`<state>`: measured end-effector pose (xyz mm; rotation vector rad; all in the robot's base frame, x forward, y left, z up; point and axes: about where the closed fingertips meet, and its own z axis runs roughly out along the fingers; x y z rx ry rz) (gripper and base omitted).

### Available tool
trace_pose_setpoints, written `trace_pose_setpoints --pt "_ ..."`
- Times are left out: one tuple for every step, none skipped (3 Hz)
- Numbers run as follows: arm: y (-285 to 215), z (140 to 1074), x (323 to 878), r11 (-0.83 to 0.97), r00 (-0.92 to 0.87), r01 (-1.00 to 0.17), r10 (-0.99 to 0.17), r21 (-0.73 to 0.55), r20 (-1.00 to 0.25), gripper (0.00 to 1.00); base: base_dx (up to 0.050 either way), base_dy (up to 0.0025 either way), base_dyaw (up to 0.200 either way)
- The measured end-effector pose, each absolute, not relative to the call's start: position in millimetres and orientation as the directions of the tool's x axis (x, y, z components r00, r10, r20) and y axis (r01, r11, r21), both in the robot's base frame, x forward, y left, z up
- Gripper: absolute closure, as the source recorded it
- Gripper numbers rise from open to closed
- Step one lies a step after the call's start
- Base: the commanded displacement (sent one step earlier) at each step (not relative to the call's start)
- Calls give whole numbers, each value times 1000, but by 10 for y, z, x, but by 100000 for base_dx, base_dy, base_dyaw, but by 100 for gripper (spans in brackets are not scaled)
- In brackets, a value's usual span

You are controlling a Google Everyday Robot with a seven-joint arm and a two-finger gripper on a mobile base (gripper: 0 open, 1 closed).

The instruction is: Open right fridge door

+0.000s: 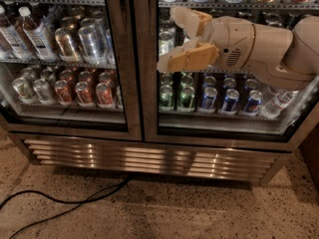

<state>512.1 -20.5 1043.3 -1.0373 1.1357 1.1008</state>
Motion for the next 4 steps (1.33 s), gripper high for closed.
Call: trace_pose_setpoints --pt "-195 10416 5137 188 77 -980 32 -70 -997 0 0 0 0" --pt "-202 10409 5152 215 73 -973 -41 -80 -996 0 0 0 0" --pt "-201 10409 5152 214 73 -973 -41 -80 -996 0 3140 239 15442" --pt "-201 10409 5152 214 73 -973 -41 -80 -996 0 3735 -245 -13270"
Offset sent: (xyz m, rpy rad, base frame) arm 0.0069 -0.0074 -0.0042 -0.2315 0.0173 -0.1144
